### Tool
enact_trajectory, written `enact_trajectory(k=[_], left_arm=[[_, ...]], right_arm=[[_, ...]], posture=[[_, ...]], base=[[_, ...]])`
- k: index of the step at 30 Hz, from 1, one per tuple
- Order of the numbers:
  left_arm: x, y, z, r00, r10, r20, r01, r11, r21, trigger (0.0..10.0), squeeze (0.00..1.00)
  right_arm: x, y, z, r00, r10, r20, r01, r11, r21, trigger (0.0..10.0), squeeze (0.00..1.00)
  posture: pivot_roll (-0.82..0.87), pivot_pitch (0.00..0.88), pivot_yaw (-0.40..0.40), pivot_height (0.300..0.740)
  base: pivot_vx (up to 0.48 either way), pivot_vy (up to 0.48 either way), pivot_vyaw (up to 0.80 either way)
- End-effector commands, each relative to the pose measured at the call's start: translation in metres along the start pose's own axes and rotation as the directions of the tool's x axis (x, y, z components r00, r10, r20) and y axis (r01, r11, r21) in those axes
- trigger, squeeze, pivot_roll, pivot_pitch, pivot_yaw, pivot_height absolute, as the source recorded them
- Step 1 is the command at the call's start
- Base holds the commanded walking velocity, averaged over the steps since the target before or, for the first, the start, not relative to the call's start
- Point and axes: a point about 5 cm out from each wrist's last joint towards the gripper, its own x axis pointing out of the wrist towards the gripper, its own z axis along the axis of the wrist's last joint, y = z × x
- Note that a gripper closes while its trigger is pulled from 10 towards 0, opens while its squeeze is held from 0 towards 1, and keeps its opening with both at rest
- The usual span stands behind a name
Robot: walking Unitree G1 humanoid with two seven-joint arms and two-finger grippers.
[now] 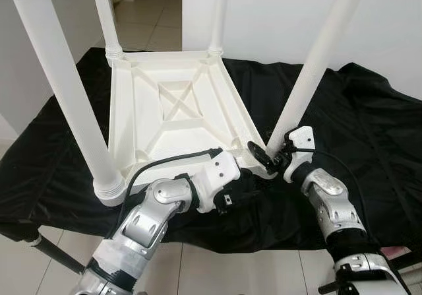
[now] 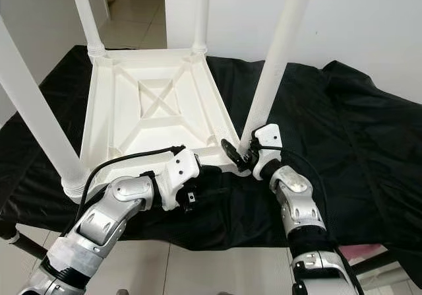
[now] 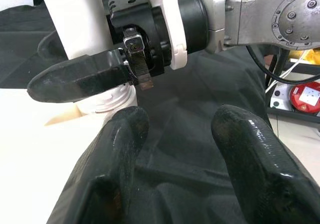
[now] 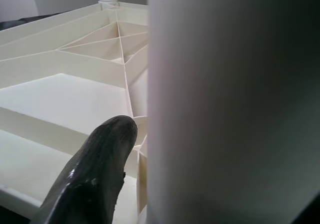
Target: Building children table
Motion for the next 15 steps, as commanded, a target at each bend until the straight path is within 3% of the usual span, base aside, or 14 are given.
enact_trajectory(k=[1, 7, 8, 10, 11, 15], left_arm=[[0.0006, 0.0033, -0.0036, 0.998, 0.063, -0.013, -0.063, 0.998, 0.000, 10.0, 0.00], [0.0000, 0.0033, -0.0038, 0.997, 0.070, -0.013, -0.070, 0.998, 0.000, 10.0, 0.00], [-0.0003, 0.0032, -0.0043, 0.997, 0.074, -0.013, -0.074, 0.997, -0.003, 10.0, 0.00], [-0.0003, 0.0032, -0.0043, 0.997, 0.074, -0.013, -0.074, 0.997, -0.003, 10.0, 0.00], [-0.0007, 0.0029, -0.0048, 0.997, 0.076, -0.013, -0.076, 0.997, -0.005, 10.0, 0.00], [-0.0009, 0.0015, -0.0055, 0.997, 0.073, -0.013, -0.073, 0.997, -0.008, 10.0, 0.00]], right_arm=[[0.0010, 0.0031, -0.0052, 0.999, 0.026, -0.019, -0.026, 1.000, 0.009, 0.0, 0.00], [-0.0019, -0.0010, -0.0094, 1.000, 0.012, -0.021, -0.011, 1.000, 0.020, 0.0, 0.00], [-0.0035, -0.0018, -0.0104, 1.000, -0.002, -0.019, 0.003, 0.999, 0.040, 5.9, 0.00], [-0.0035, -0.0018, -0.0104, 1.000, -0.002, -0.019, 0.003, 0.999, 0.040, 5.9, 0.00], [-0.0048, -0.0021, -0.0113, 1.000, -0.023, -0.016, 0.023, 0.999, 0.047, 10.0, 0.00], [-0.0070, 0.0007, -0.0112, 0.998, -0.057, -0.003, 0.057, 0.996, 0.069, 10.0, 0.00]], posture=[[0.01, 0.000, -0.086, 0.740], [0.01, 0.000, -0.086, 0.740], [0.01, 0.000, -0.087, 0.740], [0.01, 0.000, -0.087, 0.740], [0.01, 0.000, -0.084, 0.740], [0.00, 0.000, -0.081, 0.740]], base=[[0.000, 0.000, 0.00], [0.000, 0.000, 0.00], [0.000, 0.000, 0.00], [0.000, 0.000, 0.00], [0.000, 0.000, 0.00], [0.000, 0.000, 0.00]])
